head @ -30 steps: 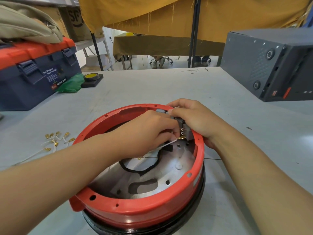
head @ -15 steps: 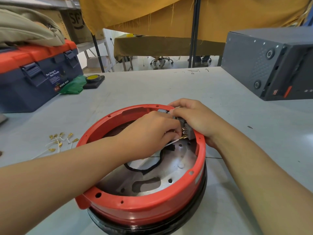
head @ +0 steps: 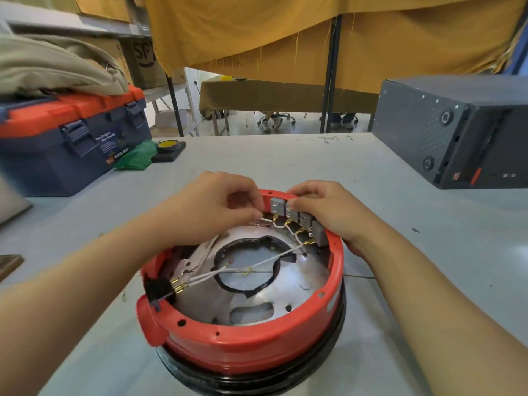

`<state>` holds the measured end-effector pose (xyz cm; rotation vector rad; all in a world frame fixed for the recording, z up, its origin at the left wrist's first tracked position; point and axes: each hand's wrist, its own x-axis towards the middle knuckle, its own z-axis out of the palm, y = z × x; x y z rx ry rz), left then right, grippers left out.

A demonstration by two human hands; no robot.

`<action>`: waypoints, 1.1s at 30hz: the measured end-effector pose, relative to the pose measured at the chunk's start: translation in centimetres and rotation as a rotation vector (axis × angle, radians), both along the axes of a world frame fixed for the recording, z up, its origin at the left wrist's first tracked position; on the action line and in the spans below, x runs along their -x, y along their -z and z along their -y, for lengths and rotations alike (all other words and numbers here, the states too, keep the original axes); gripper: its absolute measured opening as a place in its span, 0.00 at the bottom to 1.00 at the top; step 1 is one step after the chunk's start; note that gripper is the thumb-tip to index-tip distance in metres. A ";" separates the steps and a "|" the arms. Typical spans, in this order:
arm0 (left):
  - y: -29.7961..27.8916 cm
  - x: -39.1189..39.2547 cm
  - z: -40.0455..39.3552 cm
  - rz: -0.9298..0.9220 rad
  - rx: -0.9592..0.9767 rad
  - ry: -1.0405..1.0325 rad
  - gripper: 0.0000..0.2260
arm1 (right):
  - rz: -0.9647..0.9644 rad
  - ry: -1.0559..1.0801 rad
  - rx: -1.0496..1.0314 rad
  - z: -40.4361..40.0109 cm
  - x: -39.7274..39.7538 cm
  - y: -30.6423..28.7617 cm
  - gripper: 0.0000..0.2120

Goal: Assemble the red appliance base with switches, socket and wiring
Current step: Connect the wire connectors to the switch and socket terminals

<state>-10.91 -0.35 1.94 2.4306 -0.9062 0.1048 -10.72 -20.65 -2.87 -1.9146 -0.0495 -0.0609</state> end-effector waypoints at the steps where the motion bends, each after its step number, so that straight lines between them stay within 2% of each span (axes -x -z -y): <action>1: 0.0 -0.1 -1.0 0.010 0.044 -0.047 0.04 | -0.004 -0.006 -0.004 0.0 0.1 0.0 0.05; 6: 2.2 0.3 -5.9 -0.144 0.353 -0.320 0.07 | -0.023 -0.010 -0.032 -0.2 0.3 -0.3 0.10; 9: 3.6 0.9 -7.3 -0.303 0.419 -0.341 0.11 | -0.032 -0.015 -0.070 -0.3 0.5 -0.3 0.12; 12: 4.0 1.1 -8.1 -0.410 0.455 -0.323 0.11 | -0.058 -0.028 -0.110 -0.4 0.7 -0.6 0.11; 16: 3.8 1.0 -9.2 -0.423 0.518 -0.324 0.11 | -0.077 -0.017 -0.136 -0.4 0.8 -0.7 0.11; 19: 4.0 0.4 -11.3 -0.330 0.579 -0.430 0.10 | -0.068 -0.003 -0.136 -0.4 0.7 -0.7 0.10; 26: 6.6 -0.9 -16.2 -0.163 0.447 -0.739 0.11 | -0.056 0.012 -0.105 -0.3 0.1 -0.5 0.09; 30: 8.5 -0.8 -16.8 -0.098 0.270 -0.724 0.10 | -0.056 -0.031 -0.102 -0.1 -0.1 -0.3 0.09; 33: 8.6 -0.9 -17.0 -0.061 0.222 -0.681 0.09 | -0.050 -0.046 -0.091 0.2 -0.4 -0.1 0.09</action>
